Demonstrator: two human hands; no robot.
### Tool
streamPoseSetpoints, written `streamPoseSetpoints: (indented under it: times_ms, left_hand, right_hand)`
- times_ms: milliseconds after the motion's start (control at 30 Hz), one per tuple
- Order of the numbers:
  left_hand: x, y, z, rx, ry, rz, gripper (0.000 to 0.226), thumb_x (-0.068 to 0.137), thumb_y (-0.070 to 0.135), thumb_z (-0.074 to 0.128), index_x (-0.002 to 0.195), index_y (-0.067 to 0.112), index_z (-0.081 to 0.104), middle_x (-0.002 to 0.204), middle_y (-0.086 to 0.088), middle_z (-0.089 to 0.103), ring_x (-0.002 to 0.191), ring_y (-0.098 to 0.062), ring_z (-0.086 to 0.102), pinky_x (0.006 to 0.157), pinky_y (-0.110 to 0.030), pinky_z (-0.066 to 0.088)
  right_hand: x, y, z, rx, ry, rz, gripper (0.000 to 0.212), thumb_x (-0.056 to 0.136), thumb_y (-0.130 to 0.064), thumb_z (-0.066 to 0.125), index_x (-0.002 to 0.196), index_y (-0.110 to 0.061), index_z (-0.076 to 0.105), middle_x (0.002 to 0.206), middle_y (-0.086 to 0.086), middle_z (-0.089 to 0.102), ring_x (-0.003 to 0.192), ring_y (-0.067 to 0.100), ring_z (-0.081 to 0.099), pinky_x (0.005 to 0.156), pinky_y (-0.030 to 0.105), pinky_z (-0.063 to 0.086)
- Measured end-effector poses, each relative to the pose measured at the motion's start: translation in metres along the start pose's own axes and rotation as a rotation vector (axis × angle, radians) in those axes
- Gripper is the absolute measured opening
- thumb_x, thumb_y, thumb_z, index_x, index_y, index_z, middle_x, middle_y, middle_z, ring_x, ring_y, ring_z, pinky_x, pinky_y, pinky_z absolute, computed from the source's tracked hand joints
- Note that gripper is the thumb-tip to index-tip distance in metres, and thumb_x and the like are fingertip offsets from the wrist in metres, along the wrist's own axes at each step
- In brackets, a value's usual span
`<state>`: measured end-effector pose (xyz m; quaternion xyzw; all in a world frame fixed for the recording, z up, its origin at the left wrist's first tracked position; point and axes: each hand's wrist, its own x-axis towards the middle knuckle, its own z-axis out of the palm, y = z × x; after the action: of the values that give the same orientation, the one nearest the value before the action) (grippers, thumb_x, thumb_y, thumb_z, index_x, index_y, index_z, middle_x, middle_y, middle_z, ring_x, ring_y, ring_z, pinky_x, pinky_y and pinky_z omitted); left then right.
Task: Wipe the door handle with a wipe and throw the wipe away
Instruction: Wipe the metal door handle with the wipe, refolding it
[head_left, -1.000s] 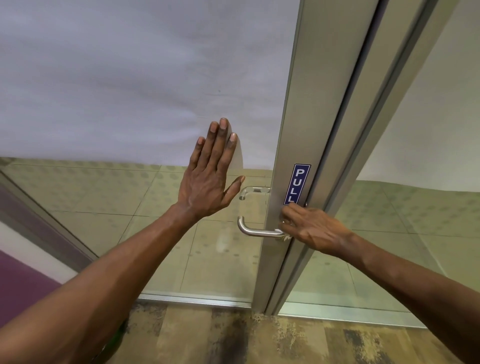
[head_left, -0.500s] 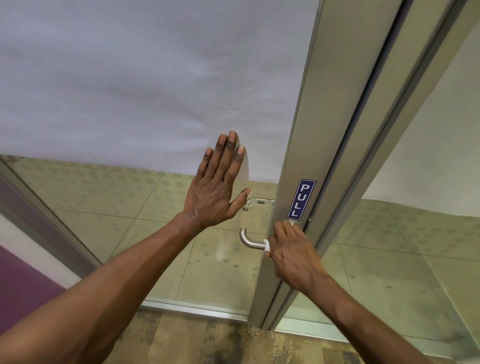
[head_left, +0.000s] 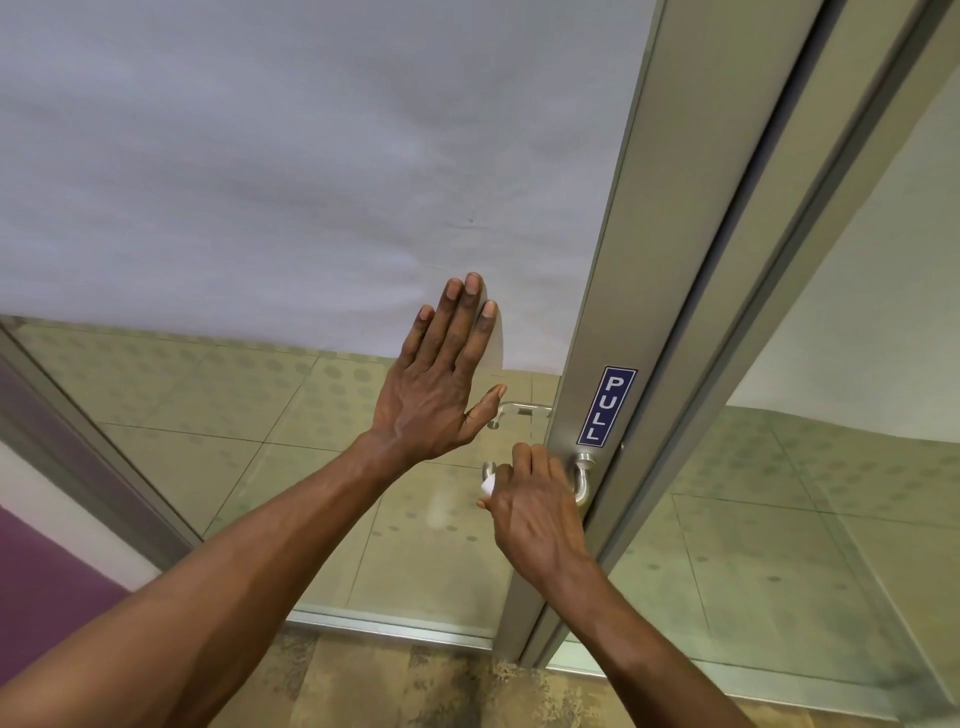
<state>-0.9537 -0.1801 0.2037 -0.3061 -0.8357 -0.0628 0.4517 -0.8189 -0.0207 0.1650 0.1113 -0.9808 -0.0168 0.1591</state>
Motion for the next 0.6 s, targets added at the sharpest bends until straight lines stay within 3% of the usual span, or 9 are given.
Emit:
streamPoseSetpoints:
  times_ms: [233, 367, 467, 600]
  left_hand:
    - [0.0, -0.002, 0.0, 0.015, -0.009, 0.01, 0.102, 0.11, 0.058, 0.051, 0.18, 0.012, -0.007, 0.189, -0.013, -0.016, 0.178, -0.029, -0.011, 0.145, -0.047, -0.004]
    - [0.001, -0.001, 0.0, 0.019, -0.018, 0.005, 0.103, 0.11, 0.058, 0.05, 0.18, 0.011, -0.009, 0.189, -0.012, -0.019, 0.178, -0.029, -0.014, 0.145, -0.046, -0.006]
    - [0.001, 0.0, -0.001, 0.026, -0.025, 0.007, 0.103, 0.11, 0.059, 0.049, 0.179, 0.011, -0.011, 0.188, -0.012, -0.021, 0.177, -0.028, -0.016, 0.145, -0.046, -0.007]
    - [0.002, 0.002, -0.001, 0.029, -0.036, 0.001, 0.104, 0.11, 0.06, 0.048, 0.179, 0.011, -0.012, 0.187, -0.013, -0.023, 0.177, -0.029, -0.018, 0.145, -0.047, -0.008]
  right_hand:
    - [-0.025, 0.071, 0.007, -0.132, 0.038, -0.22, 0.039, 0.09, -0.044, 0.076, 0.102, -0.007, 0.069, 0.102, 0.013, 0.06, 0.098, 0.032, 0.053, 0.078, 0.045, 0.051]
    - [-0.036, 0.113, 0.014, -0.256, 0.09, -0.303, 0.024, 0.092, -0.021, 0.074, 0.111, -0.007, 0.068, 0.112, 0.018, 0.059, 0.103, 0.033, 0.05, 0.075, 0.044, 0.051]
    - [-0.039, 0.12, 0.017, -0.265, 0.132, -0.302, 0.029, 0.089, -0.011, 0.075, 0.116, -0.005, 0.068, 0.116, 0.019, 0.058, 0.1, 0.032, 0.053, 0.075, 0.043, 0.056]
    - [-0.039, 0.107, 0.019, -0.165, 0.135, -0.224, 0.035, 0.095, -0.04, 0.074, 0.11, -0.009, 0.071, 0.11, 0.011, 0.057, 0.099, 0.026, 0.051, 0.074, 0.041, 0.057]
